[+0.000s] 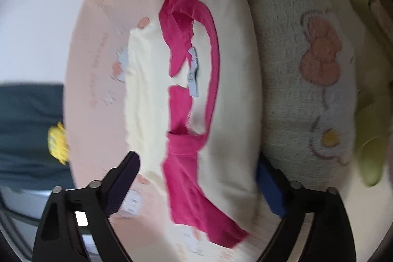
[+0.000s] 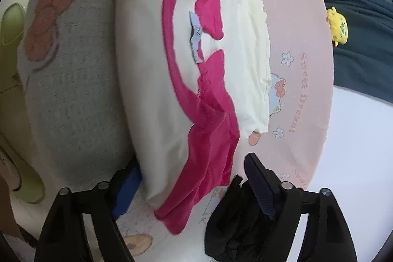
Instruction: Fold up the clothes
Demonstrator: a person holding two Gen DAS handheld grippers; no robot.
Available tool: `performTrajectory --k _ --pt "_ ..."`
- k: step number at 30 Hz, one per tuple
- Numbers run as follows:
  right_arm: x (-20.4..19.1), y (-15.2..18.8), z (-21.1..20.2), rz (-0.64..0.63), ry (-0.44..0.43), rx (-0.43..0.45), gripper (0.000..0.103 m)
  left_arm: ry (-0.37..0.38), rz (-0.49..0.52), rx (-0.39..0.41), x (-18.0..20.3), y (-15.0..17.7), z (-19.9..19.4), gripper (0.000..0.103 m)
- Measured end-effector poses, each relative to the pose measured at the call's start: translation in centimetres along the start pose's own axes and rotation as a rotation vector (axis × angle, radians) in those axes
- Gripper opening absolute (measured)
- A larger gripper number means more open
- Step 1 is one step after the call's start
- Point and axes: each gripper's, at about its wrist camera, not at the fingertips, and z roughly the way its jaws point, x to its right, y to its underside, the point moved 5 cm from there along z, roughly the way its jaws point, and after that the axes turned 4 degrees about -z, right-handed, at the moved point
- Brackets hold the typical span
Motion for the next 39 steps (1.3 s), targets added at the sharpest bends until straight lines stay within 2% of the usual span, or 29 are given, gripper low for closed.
performTrajectory --k 4,9,11,13,16,18,21,23,24,25,26,28,29,31,35,39 --pt "0.2 0.2 0.4 -0.019 0.014 0.016 0.086 -0.036 0.062 -0.012 -0.1 1.2 0.4 0.095" --pt "-0.7 0.8 0.6 -0.100 0.085 0.018 0.086 -0.014 0.022 -0.078 -0.6 2.5 1.8 0.095" --pt "-1.1 0.4 0.4 -0.146 0.123 0.022 0.086 -0.035 0.053 -0.064 -0.3 2.2 1.6 0.095" --pt "-1.6 0.0 0.1 -0.204 0.155 0.040 0.086 -0.075 0.118 -0.013 0.7 1.9 1.1 0.095" --pt "-1.6 -0.2 0.1 -0.226 0.152 0.058 0.086 -0.124 0.223 0.070 1.9 1.4 0.3 0.095" --pt "-1.5 0.0 0.2 -0.212 0.131 0.066 0.086 -0.124 0.245 0.072 2.1 1.2 0.4 0.094" --pt "-1.9 0.3 0.1 -0.191 0.082 0.079 0.074 -0.072 0.195 0.059 1.5 1.2 0.8 0.094" --pt "-2.3 0.6 0.0 -0.173 0.041 0.086 0.052 -0.034 0.126 0.047 0.8 1.3 1.2 0.094" --pt "-2.5 0.6 0.1 -0.145 0.006 0.084 0.045 -0.009 0.080 0.041 0.5 1.5 1.3 0.092" --pt "-2.6 0.7 0.1 -0.116 -0.027 0.082 0.033 0.008 0.054 0.036 0.4 1.6 1.3 0.088" --pt "-2.6 0.8 0.3 -0.080 -0.049 0.079 0.028 0.035 0.027 0.030 0.4 1.7 1.3 0.085" --pt "-2.4 0.8 0.4 -0.015 -0.072 0.077 0.025 0.089 -0.026 0.017 0.5 1.9 1.3 0.065" --pt "-2.3 0.9 0.4 0.006 -0.086 0.080 0.024 0.115 -0.046 0.010 0.7 2.0 1.3 0.060" --pt "-2.2 0.9 0.5 0.033 -0.097 0.084 0.023 0.155 -0.067 0.002 1.1 2.1 1.1 0.038" --pt "-1.5 1.0 0.7 0.095 -0.146 0.081 0.023 0.187 -0.131 -0.007 1.5 2.4 1.2 0.029" --pt "-0.9 1.1 1.0 0.162 -0.225 0.069 0.023 0.286 -0.244 -0.045 0.5 2.6 1.7 0.026"
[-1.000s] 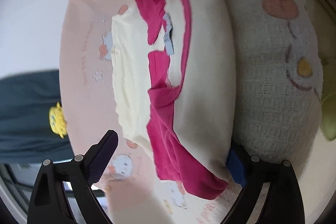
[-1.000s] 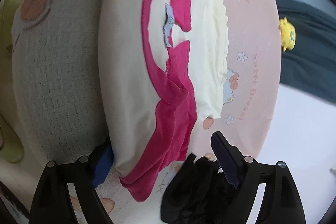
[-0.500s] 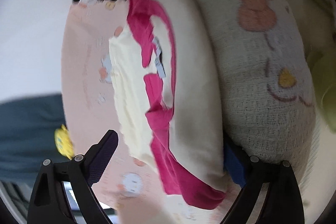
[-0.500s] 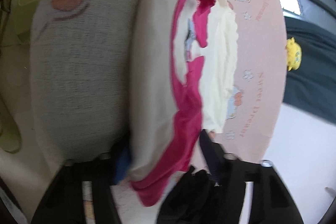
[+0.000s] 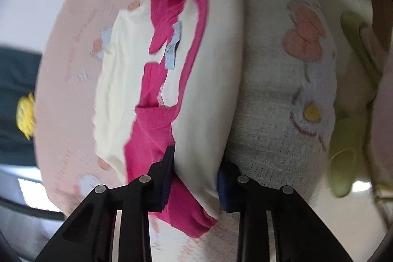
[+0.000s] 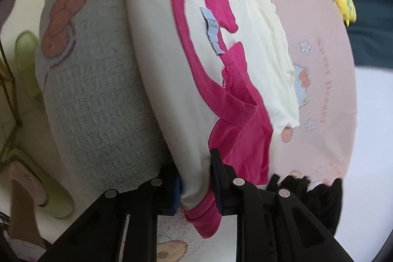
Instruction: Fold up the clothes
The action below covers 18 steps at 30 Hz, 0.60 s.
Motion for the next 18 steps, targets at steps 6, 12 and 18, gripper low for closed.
performTrajectory --k 6,12,18 --pt "1.4 0.5 -0.4 0.143 -0.132 -0.016 0.022 0.248 -0.242 -0.077 -2.8 0.0 1.0 0.026" --pt "2.8 0.5 0.1 0.238 -0.254 -0.046 0.022 0.521 -0.498 -0.145 -5.7 0.6 2.7 0.026" --pt "5.9 0.8 1.6 0.428 -0.526 -0.100 0.023 0.738 -0.725 -0.222 -8.3 1.5 4.6 0.026"
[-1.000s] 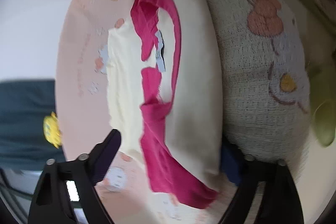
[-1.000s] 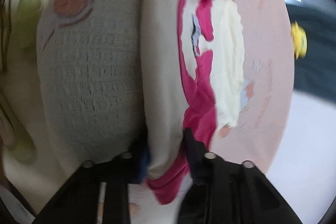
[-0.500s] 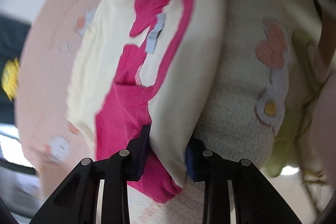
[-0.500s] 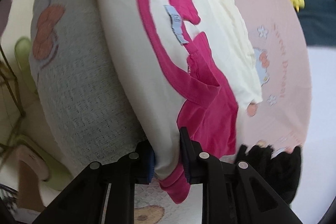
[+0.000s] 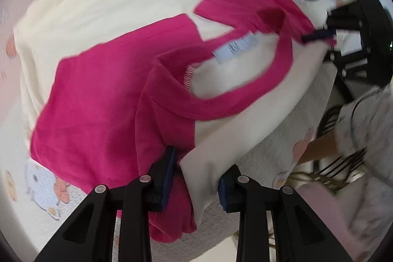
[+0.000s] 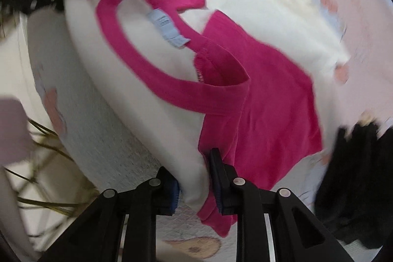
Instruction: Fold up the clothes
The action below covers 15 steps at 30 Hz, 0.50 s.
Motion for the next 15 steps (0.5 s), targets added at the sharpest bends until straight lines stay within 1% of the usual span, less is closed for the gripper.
performTrajectory --k 2,3,9,13,15 --pt "1.1 -0.4 -0.2 0.060 -0.076 -0.019 0.023 0.010 -0.005 -0.009 -0.3 -0.3 -0.3 0.027" --pt "1.5 -0.5 -0.3 0.074 -0.093 -0.019 0.023 0.012 -0.003 -0.012 -0.4 -0.5 -0.5 0.027" --pt "3.0 -0.9 -1.5 0.118 -0.137 -0.002 0.023 0.037 -0.002 -0.009 -1.0 -1.4 -2.1 0.027" --pt "4.2 -1.1 -1.7 0.198 -0.176 0.011 0.023 0.046 -0.010 0.003 -2.0 -4.7 -2.0 0.027" --pt "4.8 -1.2 -2.0 0.241 -0.185 0.027 0.023 0.044 -0.014 0.012 -2.4 -5.6 -2.2 0.027"
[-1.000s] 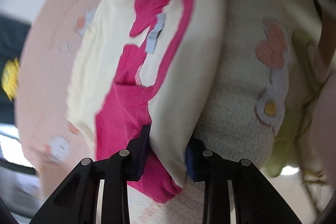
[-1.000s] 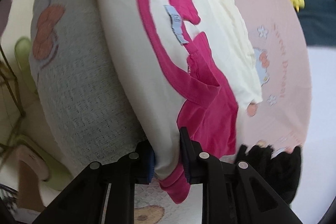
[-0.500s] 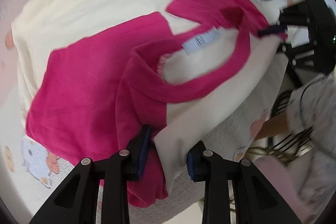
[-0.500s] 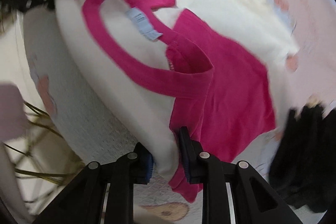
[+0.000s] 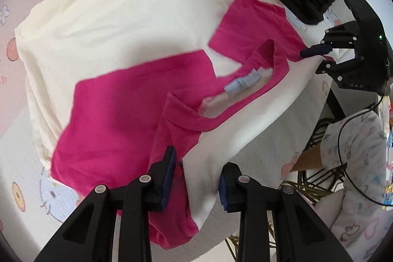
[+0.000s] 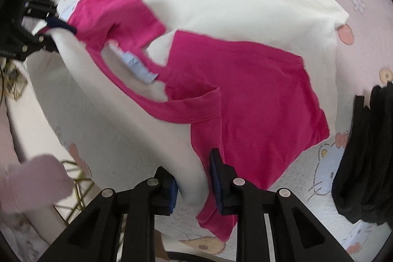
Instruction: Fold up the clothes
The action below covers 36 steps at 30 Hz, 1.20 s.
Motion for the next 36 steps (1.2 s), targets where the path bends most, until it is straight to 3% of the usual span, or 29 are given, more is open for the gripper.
performTrajectory --k 4,13,21,30,31,36 --pt "1.0 -0.5 -0.5 0.071 -0.012 0.020 0.023 -0.002 -0.006 0.008 0.5 -0.1 0.0 0.029" --pt "4.6 -3.1 -0.5 0.183 -0.037 0.055 0.028 0.037 -0.122 0.010 -2.7 -2.1 0.0 0.031" --pt "7.0 -4.8 0.2 0.302 -0.053 0.086 0.029 0.020 -0.201 0.011 -4.5 -3.0 0.9 0.031" --pt "8.2 -5.6 3.8 0.390 -0.053 0.008 0.029 0.030 -0.326 0.005 -7.0 -3.3 3.6 0.041" --pt "8.3 -5.6 4.1 0.400 -0.054 0.003 0.030 0.021 -0.337 0.006 -7.1 -3.3 3.9 0.045" --pt "9.5 -5.5 5.7 0.495 -0.094 -0.015 0.036 -0.046 -0.364 0.004 -6.9 -3.6 4.6 0.046"
